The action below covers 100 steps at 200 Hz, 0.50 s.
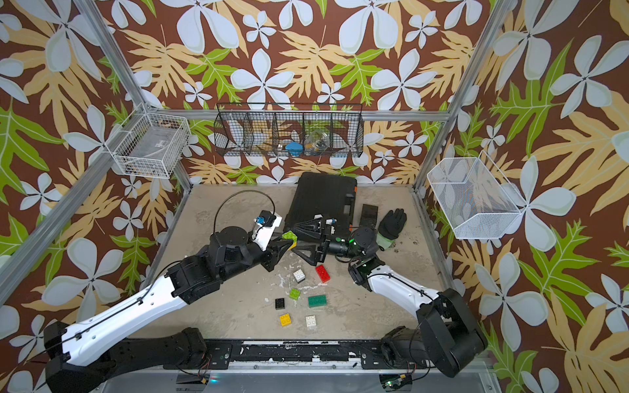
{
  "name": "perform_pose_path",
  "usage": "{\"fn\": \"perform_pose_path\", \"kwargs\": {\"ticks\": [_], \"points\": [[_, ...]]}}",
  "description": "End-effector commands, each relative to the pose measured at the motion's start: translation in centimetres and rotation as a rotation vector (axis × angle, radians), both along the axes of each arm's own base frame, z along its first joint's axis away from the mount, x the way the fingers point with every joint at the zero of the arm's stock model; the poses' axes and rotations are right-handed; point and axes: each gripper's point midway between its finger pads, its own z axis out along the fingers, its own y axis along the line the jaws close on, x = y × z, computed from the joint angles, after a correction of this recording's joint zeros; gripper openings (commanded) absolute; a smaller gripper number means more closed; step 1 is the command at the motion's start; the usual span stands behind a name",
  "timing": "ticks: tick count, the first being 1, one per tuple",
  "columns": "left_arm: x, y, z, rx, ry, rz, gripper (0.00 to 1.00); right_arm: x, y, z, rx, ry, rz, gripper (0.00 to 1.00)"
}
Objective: Assemble a giraffe with lego
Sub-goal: Adjust the lego brick.
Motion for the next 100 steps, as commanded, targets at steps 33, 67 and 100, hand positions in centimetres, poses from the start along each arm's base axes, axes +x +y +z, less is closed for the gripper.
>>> {"fn": "perform_pose_path", "kwargs": {"ticks": [33, 67, 100], "points": [[2.2, 3.6, -8.0, -0.006, 0.035, 0.266, 0.05, 0.5, -9.2, -12.0, -0.694, -0.074, -0.143, 1.0], [2.9, 5.6, -12.0, -0.072, 0.053, 0.409, 0.08, 0.1, -13.2, -15.3, -1.063, -0.203, -0.142, 1.0], [3.4, 5.5, -15.5, -0.064, 0.079, 0.447, 0.08, -0.1, -14.9, -17.6, -1.217, -0.25, -0.085, 1.0]]}}
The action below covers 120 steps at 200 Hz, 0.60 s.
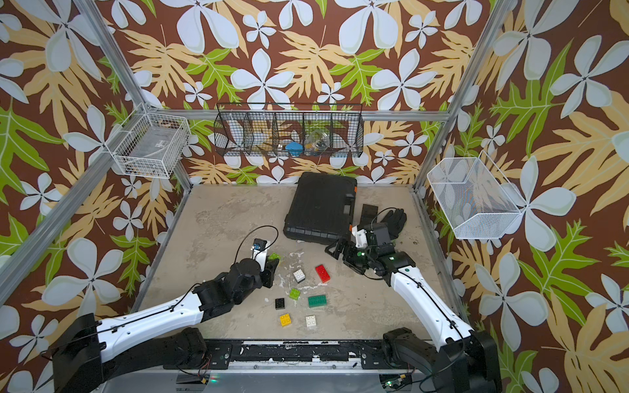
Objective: Assemble a giraffe with lego
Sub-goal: Adjust the lego brick, then place the lego brick at the center of the board.
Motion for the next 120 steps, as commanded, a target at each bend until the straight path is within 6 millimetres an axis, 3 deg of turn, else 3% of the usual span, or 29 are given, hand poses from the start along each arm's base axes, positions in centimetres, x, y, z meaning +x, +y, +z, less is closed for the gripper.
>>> {"fn": "perform_pose_path", "kwargs": {"ticks": [1, 36, 78, 120], "points": [[1.3, -0.2, 0.6, -0.104, -0.057, 0.08, 0.08, -1.3, -2.8, -3.3, -0.258, 0.003, 0.092, 1.0], [1.6, 0.5, -2.0, -0.091, -0.048, 0.127, 0.07, -1.3, -2.1, -4.3, -0.409, -0.016, 0.207, 1.0], [1.5, 1.3, -5.0, -0.059, -0.039, 0.155, 0.06, -2.0, 0.3, -5.5, -0.426, 0.01, 0.302, 0.99], [1.1, 2.2, -7.0, -0.039, -0.037, 0.174, 0.07, -2.2, 0.6, -5.8, -0.424, 0.025, 0.313, 0.99]]}}
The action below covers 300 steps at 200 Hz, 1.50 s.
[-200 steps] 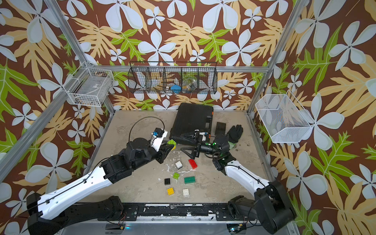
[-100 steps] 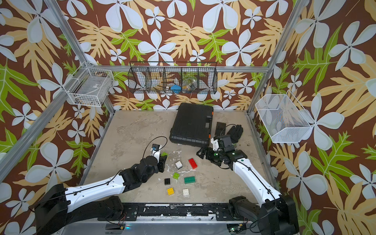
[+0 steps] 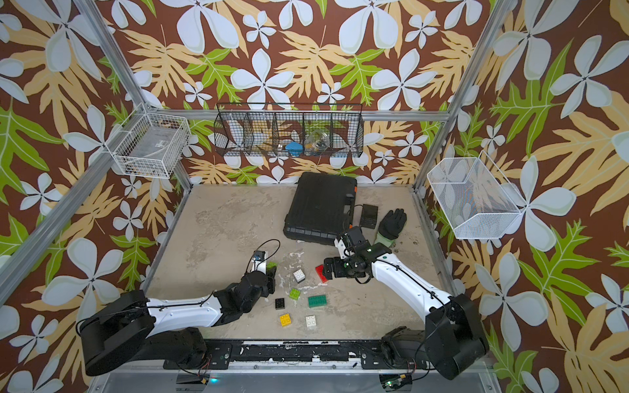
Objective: Assemble a giraffe with lego
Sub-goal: Place the lego brick at the center of the board.
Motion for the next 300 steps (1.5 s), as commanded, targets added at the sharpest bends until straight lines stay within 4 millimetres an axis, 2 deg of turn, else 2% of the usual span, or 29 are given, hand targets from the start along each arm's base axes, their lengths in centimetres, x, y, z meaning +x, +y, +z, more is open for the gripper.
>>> {"fn": "perform_pose_path", "kwargs": {"ticks": [1, 70, 106, 145, 185, 244, 274, 300], "points": [[0.5, -0.1, 0.7, -0.047, -0.049, 0.026, 0.07, -0.2, -0.1, -0.1, -0.015, 0.004, 0.007, 0.99], [-0.5, -1.2, -1.6, 0.012, -0.033, -0.016, 0.09, -0.6, -0.2, -0.5, -0.008, 0.013, -0.003, 0.98], [-1.6, -1.6, -2.6, 0.018, -0.014, -0.034, 0.1, -0.7, -0.3, 0.0, -0.005, -0.001, -0.007, 0.98], [-2.7, -1.8, -3.5, 0.021, 0.007, -0.051, 0.14, 0.0, -0.3, 1.1, -0.002, -0.029, -0.016, 0.98], [-3.2, -2.0, -3.7, 0.021, 0.015, -0.065, 0.18, 0.6, 0.1, 1.3, 0.008, -0.029, -0.013, 0.98], [-4.0, -1.2, -3.5, -0.015, 0.031, -0.063, 0.38, 0.8, 0.0, 1.0, -0.003, -0.031, -0.014, 0.98], [-4.1, -1.1, -2.2, -0.041, 0.017, -0.069, 0.46, 0.9, 0.0, 0.9, -0.003, -0.036, -0.015, 0.98], [-4.3, -1.4, -0.5, -0.075, 0.001, -0.089, 0.61, 1.0, -0.1, 0.7, -0.014, -0.039, -0.012, 0.98]]}}
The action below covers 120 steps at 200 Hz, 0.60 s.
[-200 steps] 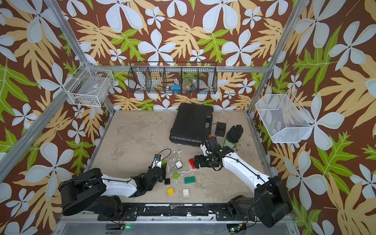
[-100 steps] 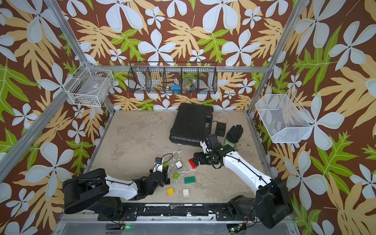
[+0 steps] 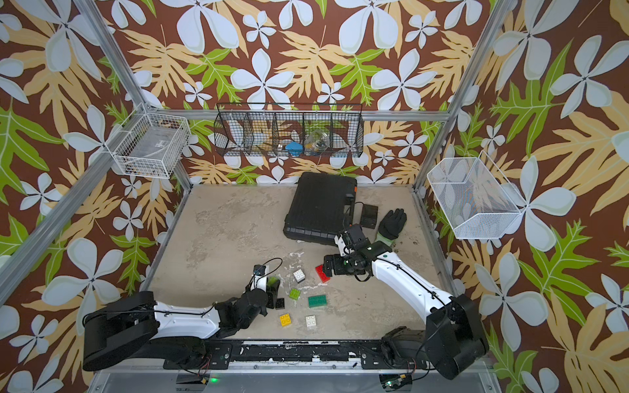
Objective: Assemble a giraffe with lego
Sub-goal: Place the lego brick at the center of the board.
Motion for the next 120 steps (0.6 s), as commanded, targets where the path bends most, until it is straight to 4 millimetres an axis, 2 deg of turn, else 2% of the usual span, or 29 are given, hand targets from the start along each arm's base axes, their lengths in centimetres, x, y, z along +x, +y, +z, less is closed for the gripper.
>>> {"fn": "perform_pose_path", "kwargs": {"ticks": [1, 33, 70, 99, 120], "points": [[-0.3, 0.0, 0.7, -0.001, 0.004, -0.021, 0.61, 0.2, -0.2, -0.2, -0.011, -0.01, -0.003, 0.98], [-0.3, 0.0, 3.7, -0.052, -0.027, -0.018, 0.7, 0.0, -0.3, -0.6, -0.014, -0.007, -0.001, 0.98], [0.4, 0.2, 8.1, -0.082, -0.037, 0.015, 0.72, -0.8, -0.7, -1.7, -0.027, 0.0, 0.012, 0.98], [1.4, 0.1, 9.2, -0.157, 0.07, 0.013, 0.71, -1.5, 0.0, -3.0, -0.04, 0.008, 0.067, 0.97], [1.5, -0.1, 9.4, -0.212, 0.134, -0.022, 0.71, -1.3, 1.2, -3.9, -0.051, 0.014, 0.134, 0.96]]}}
